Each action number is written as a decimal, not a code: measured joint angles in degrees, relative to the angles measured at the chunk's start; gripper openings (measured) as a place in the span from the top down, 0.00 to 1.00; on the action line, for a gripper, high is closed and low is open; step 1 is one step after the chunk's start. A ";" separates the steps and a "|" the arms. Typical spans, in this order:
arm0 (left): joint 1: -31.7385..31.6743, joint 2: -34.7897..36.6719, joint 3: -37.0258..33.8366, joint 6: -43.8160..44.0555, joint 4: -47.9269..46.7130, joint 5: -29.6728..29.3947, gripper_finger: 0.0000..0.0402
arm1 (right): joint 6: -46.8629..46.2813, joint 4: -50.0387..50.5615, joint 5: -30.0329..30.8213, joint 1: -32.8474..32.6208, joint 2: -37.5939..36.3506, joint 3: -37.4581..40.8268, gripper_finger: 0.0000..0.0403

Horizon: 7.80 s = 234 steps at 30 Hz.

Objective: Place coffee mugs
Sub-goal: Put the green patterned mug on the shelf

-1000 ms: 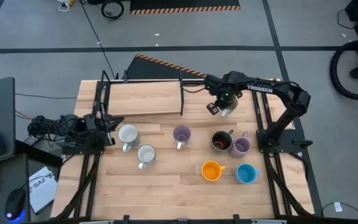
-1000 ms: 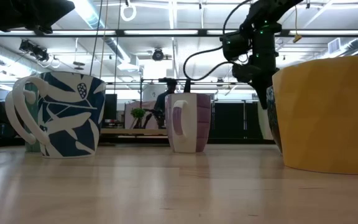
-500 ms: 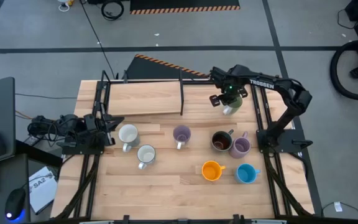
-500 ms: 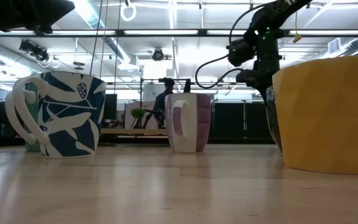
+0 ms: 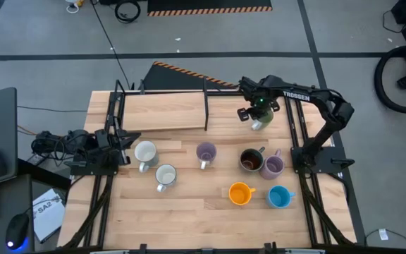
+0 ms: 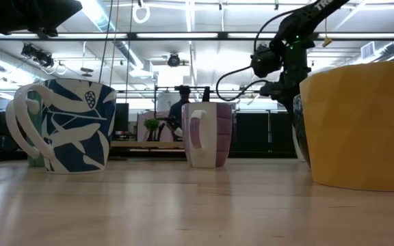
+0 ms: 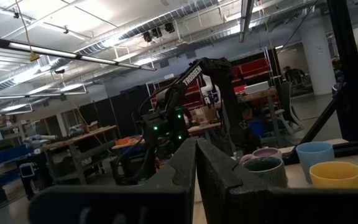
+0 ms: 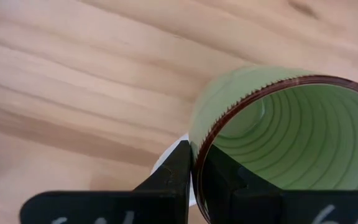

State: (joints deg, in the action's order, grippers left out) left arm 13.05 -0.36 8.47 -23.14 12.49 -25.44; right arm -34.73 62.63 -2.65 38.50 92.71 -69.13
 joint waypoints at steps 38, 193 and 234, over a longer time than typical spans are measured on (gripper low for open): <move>0.01 0.00 0.00 0.05 -0.74 -0.01 0.95 | 45.91 18.52 4.10 -1.97 -0.09 -10.37 0.46; -0.01 -0.02 0.00 2.55 -3.35 0.01 0.95 | 80.53 7.11 20.35 -15.54 -10.38 7.72 0.65; -0.01 -0.01 -0.02 2.41 -2.66 -0.01 0.95 | 46.43 -0.20 5.96 -12.37 -10.36 8.92 0.94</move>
State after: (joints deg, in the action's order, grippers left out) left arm 13.04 -0.38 8.45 -20.73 9.83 -25.45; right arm 11.70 62.43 3.31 26.14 82.35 -60.22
